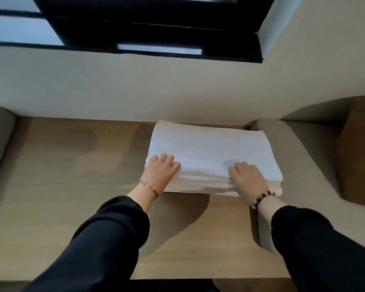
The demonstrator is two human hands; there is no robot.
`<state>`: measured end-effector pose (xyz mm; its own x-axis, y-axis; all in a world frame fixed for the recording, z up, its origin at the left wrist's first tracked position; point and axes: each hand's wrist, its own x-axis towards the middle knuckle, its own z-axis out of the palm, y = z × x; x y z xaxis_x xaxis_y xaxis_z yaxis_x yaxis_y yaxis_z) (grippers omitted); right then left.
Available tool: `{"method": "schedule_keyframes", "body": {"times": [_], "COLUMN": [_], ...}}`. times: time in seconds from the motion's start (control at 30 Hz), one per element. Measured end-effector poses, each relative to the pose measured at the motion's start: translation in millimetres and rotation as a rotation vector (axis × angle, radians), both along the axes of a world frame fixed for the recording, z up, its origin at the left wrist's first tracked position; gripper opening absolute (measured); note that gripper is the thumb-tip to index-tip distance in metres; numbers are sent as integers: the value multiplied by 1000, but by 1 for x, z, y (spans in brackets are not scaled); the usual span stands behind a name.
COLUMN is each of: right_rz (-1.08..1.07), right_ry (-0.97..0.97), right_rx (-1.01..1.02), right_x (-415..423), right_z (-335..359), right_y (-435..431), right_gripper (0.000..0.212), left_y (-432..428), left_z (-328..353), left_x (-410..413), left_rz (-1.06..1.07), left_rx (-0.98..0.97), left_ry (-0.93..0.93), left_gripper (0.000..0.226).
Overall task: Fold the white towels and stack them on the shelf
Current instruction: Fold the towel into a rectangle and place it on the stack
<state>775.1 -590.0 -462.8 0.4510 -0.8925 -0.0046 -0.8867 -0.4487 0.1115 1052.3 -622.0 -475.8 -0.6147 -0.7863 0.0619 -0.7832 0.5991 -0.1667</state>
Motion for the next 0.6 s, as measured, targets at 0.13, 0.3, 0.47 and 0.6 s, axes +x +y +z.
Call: {"method": "schedule_keyframes", "body": {"times": [0.13,0.3,0.47,0.6], "right_rz": [-86,-80,-27,-35], "right_ry": [60,60,12,6], "right_rx": [87,73,-21,-31], "right_x": [1,-2,-6,-6], "right_z": [-30,-23,-6,-19], "right_y": [21,11,-5,2], "right_gripper": [49,54,36,42], "left_y": [21,11,2,13], "left_z": [-30,-15,-1,-12], "left_x": [0,0,1,1], "left_rz": [38,33,9,36], "left_rx": [59,58,-5,-38], "left_ry": [-19,-14,143,157], "left_gripper": [48,46,37,35]}}
